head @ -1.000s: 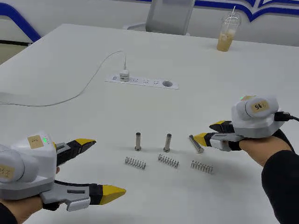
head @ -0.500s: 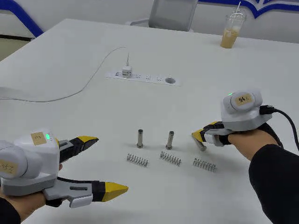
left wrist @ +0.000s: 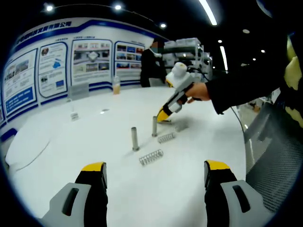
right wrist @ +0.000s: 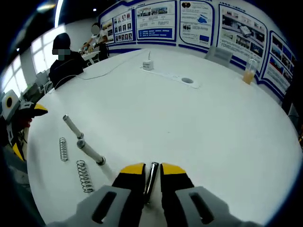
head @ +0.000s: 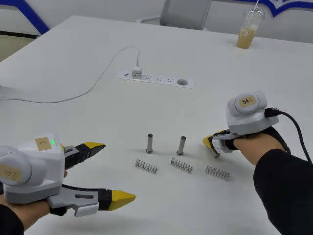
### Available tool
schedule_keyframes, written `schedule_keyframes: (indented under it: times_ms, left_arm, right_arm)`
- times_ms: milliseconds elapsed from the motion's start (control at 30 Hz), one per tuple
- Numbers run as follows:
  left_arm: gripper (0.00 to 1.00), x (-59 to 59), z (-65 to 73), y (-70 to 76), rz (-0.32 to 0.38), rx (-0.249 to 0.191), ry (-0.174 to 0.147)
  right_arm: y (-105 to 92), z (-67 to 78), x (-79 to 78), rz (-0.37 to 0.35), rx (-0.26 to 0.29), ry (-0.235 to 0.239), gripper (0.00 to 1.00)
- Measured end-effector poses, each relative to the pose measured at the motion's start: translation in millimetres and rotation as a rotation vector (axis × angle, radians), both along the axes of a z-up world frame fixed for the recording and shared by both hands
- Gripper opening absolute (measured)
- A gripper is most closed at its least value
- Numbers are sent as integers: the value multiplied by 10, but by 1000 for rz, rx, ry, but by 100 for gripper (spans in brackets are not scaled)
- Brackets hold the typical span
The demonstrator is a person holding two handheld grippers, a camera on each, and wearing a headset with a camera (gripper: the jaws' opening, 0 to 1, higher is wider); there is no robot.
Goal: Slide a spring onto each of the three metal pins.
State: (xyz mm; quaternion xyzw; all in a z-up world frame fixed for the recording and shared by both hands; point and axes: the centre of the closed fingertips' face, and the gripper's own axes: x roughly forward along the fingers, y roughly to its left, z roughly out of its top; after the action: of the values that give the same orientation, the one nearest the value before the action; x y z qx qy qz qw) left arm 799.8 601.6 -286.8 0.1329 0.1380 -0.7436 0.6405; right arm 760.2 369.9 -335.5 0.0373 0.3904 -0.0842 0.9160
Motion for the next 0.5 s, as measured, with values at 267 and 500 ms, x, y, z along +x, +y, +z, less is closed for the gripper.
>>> schedule_keyframes:
  times_ms: [267, 500]
  left_arm:
    - [86, 39, -30, 24, 9, 4, 3]
    - [85, 50, -35, 24, 12, 6, 5]
  right_arm:
    - [-18, -54, -1, -17, 15, 17, 11]
    - [-10, -94, -1, -15, 19, 31, 11]
